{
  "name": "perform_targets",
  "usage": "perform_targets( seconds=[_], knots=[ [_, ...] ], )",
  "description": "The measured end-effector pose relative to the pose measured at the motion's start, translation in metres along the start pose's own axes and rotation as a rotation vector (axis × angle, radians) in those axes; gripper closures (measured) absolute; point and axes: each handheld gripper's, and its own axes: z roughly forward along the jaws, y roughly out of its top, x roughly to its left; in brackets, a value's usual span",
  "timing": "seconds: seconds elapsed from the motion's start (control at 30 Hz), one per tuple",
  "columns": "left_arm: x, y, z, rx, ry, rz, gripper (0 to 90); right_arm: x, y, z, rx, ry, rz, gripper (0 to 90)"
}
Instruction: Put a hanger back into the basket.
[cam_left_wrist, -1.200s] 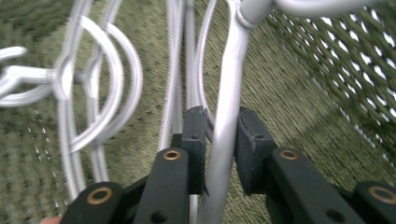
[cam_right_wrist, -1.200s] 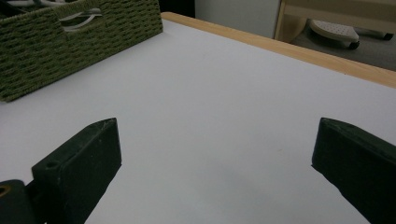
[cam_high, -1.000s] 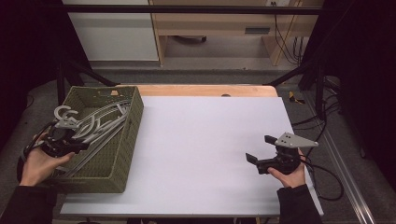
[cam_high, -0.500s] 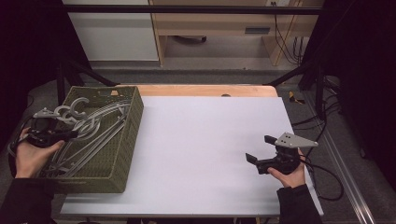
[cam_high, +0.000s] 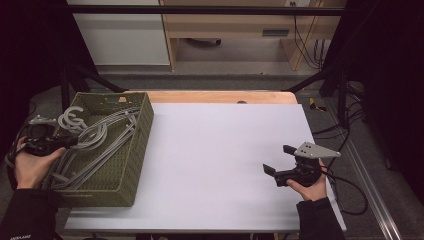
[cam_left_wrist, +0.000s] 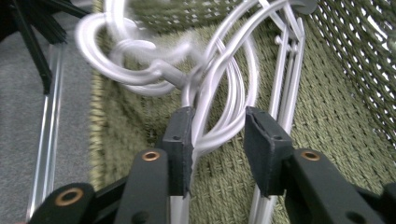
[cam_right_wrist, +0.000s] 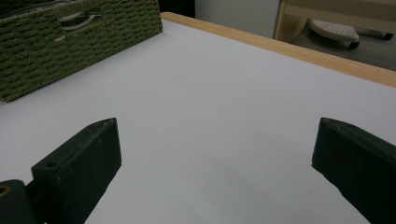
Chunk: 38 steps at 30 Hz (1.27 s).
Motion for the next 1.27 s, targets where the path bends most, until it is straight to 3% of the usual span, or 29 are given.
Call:
perform_targets(
  seconds=[0.13, 0.23, 0.3, 0.57, 0.7, 0.97, 1.13, 1.27],
  knots=[
    [0.000, -0.003, -0.014, -0.077, -0.029, -0.003, 57.8, 0.000, 0.000, 0.001, -0.001, 0.002, -0.002, 1.6],
    [-0.008, -0.006, -0.023, -0.159, -0.086, -0.014, 50.9, 0.000, 0.000, 0.000, -0.003, -0.001, 0.001, 1.5],
    [-0.014, -0.007, -0.029, -0.200, -0.119, 0.012, 46.0, 0.000, 0.000, 0.000, -0.007, -0.002, 0.005, 1.5],
    [-0.053, -0.011, -0.040, -0.334, -0.264, 0.050, 28.4, 0.000, 0.000, -0.001, -0.018, -0.005, 0.006, 1.3],
    [-0.078, -0.012, -0.040, -0.376, -0.317, 0.082, 22.1, 0.000, 0.000, -0.002, -0.022, -0.005, 0.006, 1.0],
    [-0.133, -0.020, -0.033, -0.389, -0.432, 0.168, 18.5, 0.000, 0.000, -0.004, -0.047, -0.006, 0.014, 0.6],
    [-0.151, -0.025, -0.028, -0.408, -0.444, 0.186, 18.5, -0.001, 0.000, -0.006, -0.072, -0.012, 0.018, 0.6],
    [-0.157, -0.027, -0.022, -0.388, -0.457, 0.186, 18.7, -0.001, -0.001, -0.007, -0.088, -0.013, 0.030, 0.6]
  ],
)
